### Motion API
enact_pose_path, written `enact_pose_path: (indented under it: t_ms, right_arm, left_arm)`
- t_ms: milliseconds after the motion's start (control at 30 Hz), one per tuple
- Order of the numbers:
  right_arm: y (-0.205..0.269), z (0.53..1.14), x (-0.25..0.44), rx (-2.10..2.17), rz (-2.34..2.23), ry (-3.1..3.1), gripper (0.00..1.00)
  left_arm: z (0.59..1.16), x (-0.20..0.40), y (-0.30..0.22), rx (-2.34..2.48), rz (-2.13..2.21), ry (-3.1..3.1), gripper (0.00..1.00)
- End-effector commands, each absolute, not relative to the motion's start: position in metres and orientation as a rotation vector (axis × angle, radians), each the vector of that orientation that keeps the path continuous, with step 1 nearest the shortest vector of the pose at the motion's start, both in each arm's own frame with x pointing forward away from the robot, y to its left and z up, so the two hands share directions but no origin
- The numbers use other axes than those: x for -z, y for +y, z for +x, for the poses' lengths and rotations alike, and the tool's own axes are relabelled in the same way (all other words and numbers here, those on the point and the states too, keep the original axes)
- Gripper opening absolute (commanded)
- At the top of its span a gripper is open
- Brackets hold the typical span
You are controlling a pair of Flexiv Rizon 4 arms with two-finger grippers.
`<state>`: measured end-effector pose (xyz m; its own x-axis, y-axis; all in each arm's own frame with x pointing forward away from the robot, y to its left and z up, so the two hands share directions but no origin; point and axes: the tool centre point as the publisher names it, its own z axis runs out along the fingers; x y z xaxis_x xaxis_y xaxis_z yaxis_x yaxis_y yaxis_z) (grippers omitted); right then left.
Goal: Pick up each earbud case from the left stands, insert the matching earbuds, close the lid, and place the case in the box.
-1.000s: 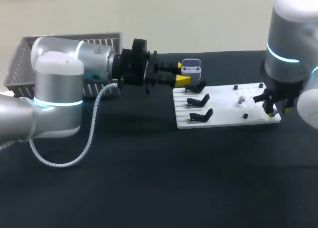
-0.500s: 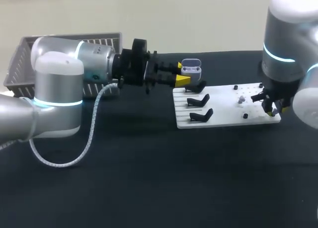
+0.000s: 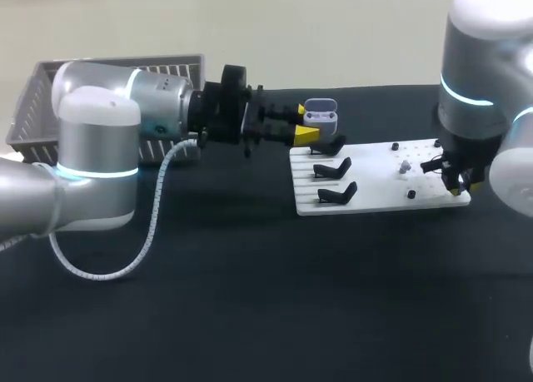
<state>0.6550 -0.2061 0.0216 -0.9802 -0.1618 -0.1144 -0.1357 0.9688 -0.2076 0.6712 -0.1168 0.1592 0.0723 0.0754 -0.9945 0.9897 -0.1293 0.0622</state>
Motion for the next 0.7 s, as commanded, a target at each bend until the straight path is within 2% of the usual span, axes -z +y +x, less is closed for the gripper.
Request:
enact_pose_path:
  t_ms: [33,333,700]
  right_arm:
    - [-0.205,0.651,-0.023,0.311,-0.222,2.978,0.00]
    - [-0.191,0.633,-0.062,0.337,-0.165,2.948,0.00]
    - [-0.134,0.622,-0.144,0.183,-0.082,2.955,0.00]
  left_arm:
    - [0.670,-0.158,-0.116,1.209,1.390,1.152,0.00]
    - [0.670,-0.158,-0.116,1.209,1.390,1.152,0.00]
    - [0.670,-0.158,-0.116,1.209,1.390,1.152,0.00]
